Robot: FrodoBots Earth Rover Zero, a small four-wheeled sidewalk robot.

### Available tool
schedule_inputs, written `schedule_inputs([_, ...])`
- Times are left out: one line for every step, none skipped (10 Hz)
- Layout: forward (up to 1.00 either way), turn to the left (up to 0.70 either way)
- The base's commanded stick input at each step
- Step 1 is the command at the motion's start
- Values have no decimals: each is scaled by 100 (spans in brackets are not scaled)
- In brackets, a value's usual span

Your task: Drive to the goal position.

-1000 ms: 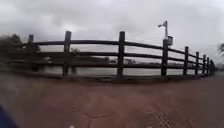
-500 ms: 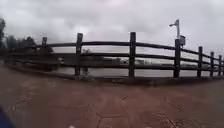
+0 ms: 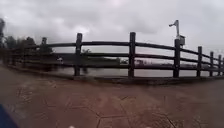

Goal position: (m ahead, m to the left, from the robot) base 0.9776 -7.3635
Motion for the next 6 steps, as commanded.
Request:
schedule_inputs([0,0])
schedule_inputs([0,13])
schedule_inputs([0,22])
schedule_inputs([0,25])
schedule_inputs([0,35])
schedule_inputs([0,10])
